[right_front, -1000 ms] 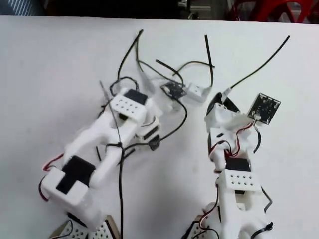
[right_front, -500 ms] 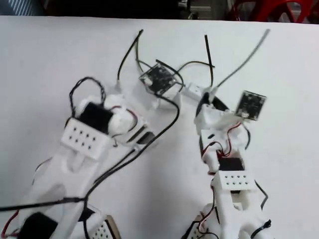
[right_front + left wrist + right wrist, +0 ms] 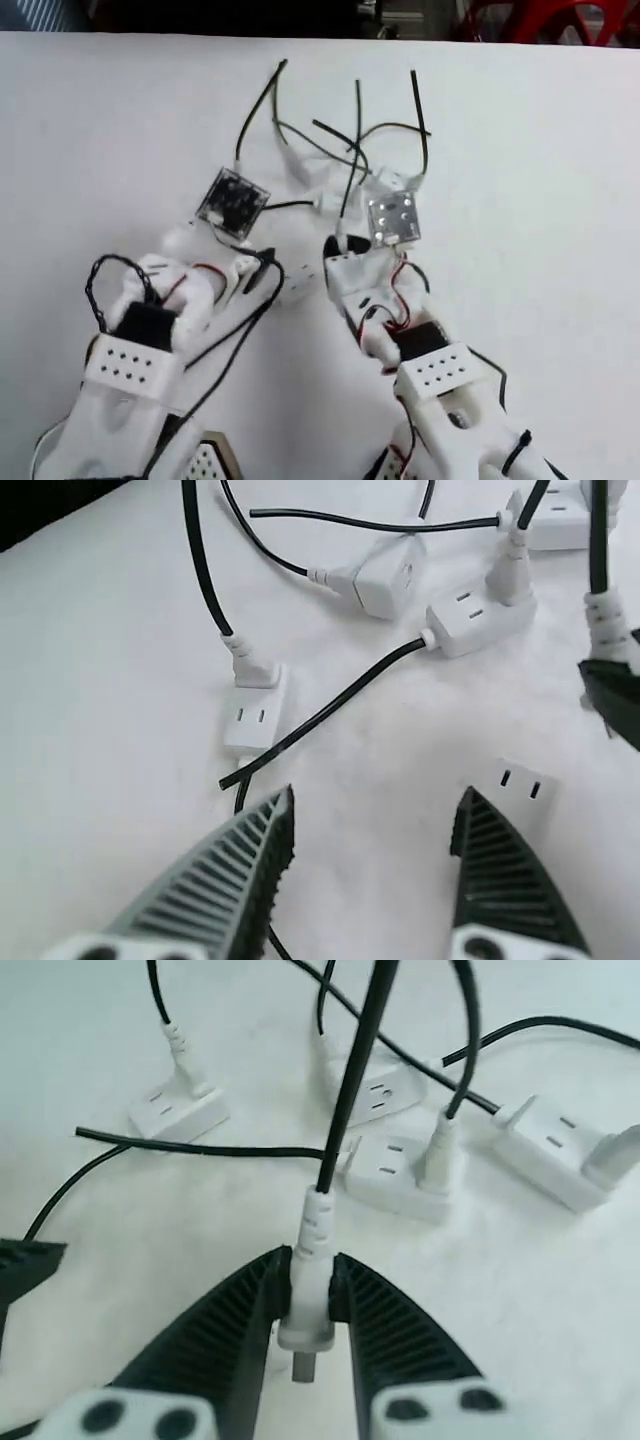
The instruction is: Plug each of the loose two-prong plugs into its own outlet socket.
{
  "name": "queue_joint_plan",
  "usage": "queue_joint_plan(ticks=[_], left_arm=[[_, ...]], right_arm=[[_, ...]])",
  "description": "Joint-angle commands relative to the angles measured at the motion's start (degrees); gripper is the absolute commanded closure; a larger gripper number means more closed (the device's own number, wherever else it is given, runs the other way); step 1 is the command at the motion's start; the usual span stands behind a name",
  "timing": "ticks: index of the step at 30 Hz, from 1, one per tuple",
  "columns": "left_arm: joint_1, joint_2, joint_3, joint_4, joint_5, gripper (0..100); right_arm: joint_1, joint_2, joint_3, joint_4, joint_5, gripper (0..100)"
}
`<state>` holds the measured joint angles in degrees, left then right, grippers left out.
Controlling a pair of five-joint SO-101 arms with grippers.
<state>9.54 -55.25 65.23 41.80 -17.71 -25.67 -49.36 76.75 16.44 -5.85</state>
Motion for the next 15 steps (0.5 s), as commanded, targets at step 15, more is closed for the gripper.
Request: queue_joint_plan(ticks=[15], left_arm=[[-4.1, -9.7, 6.9, -9.1, 9.9, 74]], right_arm=[[-15.9, -30.5, 0.9, 27.8, 6.8, 98.1]])
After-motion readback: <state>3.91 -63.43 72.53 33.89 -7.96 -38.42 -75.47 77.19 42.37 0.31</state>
